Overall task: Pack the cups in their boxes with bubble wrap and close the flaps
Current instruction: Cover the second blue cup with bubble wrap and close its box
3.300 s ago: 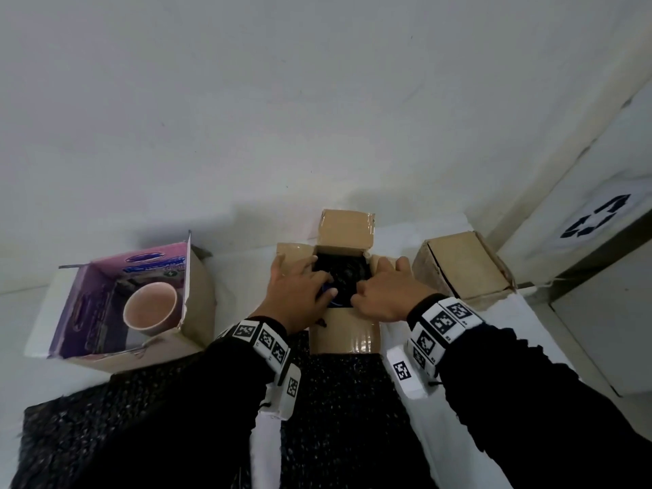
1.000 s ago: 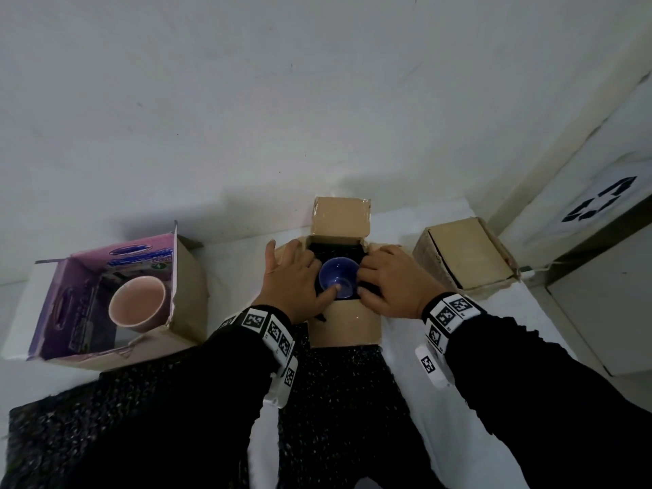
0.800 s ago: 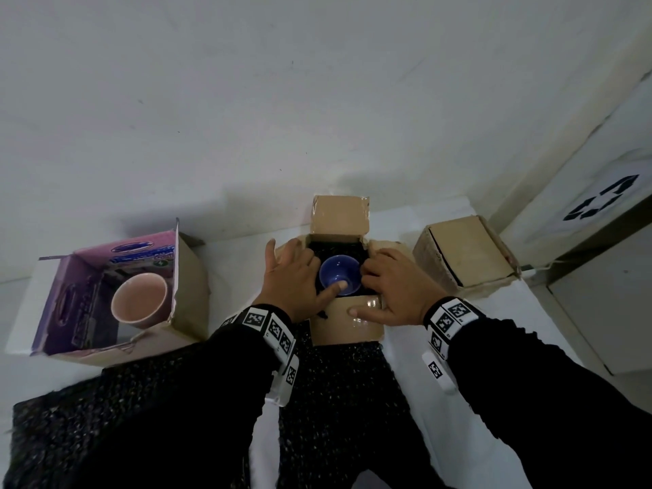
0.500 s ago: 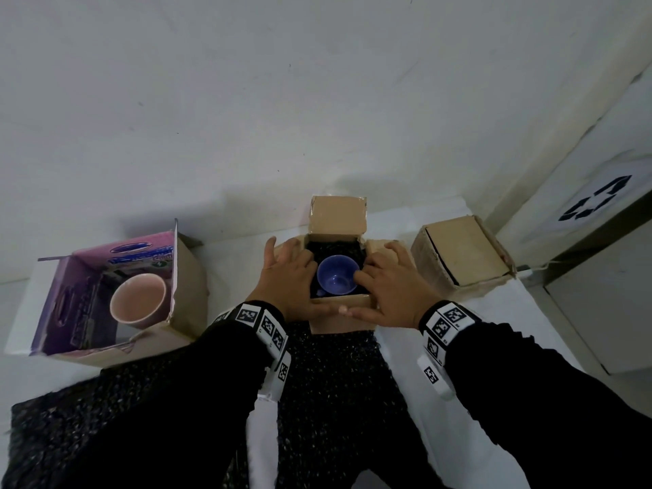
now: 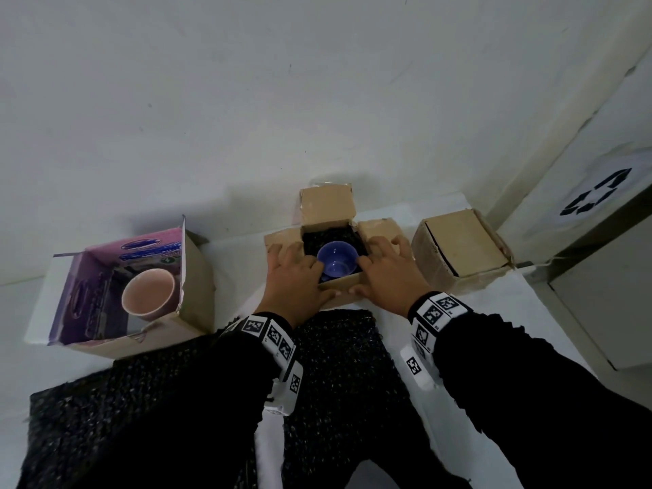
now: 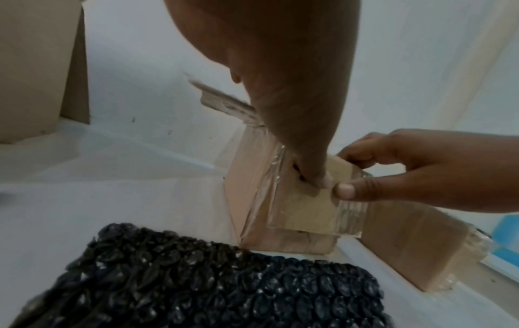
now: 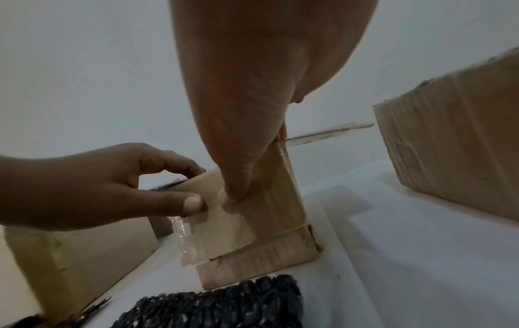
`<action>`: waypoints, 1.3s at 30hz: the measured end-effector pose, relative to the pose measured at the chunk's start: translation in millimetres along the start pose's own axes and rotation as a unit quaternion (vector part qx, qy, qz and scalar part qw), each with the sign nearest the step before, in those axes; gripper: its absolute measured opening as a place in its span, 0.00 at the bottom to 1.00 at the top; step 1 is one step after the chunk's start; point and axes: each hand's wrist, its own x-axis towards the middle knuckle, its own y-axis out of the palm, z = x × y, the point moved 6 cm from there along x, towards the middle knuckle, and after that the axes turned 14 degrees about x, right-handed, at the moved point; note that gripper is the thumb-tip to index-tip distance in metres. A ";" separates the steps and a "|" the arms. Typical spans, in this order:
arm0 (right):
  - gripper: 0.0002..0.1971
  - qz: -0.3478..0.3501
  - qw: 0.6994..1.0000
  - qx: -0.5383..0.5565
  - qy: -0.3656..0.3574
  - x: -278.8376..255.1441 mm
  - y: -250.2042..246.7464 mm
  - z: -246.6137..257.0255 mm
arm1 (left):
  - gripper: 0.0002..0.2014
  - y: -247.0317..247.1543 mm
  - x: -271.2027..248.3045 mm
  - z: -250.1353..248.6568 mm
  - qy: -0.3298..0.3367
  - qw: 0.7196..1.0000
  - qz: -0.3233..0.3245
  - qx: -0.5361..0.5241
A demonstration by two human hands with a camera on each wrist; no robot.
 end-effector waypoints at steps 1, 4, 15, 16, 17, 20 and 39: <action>0.24 -0.010 1.000 0.006 0.000 -2.6 -2.9 2.4 | 0.27 -4.2 -2.8 -1.2 0.009 1.000 -0.009 0.008; 0.22 -0.073 0.995 0.061 -0.031 -16.3 -10.1 11.7 | 0.20 -12.3 -16.4 -2.4 0.022 0.999 -0.046 -0.008; 0.37 0.051 0.978 0.136 0.150 -118.9 73.4 28.1 | 0.31 16.6 -115.6 -22.2 -0.021 0.994 -0.028 -0.105; 0.36 0.059 0.975 0.144 0.157 -125.1 79.5 31.4 | 0.33 24.9 -122.0 -28.0 -0.010 0.995 0.020 -0.101; 0.31 0.055 0.971 0.165 0.163 -129.4 82.3 34.0 | 0.36 34.2 -128.5 -33.7 0.004 0.993 0.071 -0.094; 0.09 0.038 0.948 0.269 0.169 -132.2 82.8 37.5 | 0.40 54.1 -144.7 -43.2 0.028 0.982 0.160 -0.096; 0.12 -0.107 0.791 0.592 0.116 -118.7 19.9 38.5 | 0.56 56.6 -160.3 -83.6 0.040 0.983 0.138 -0.118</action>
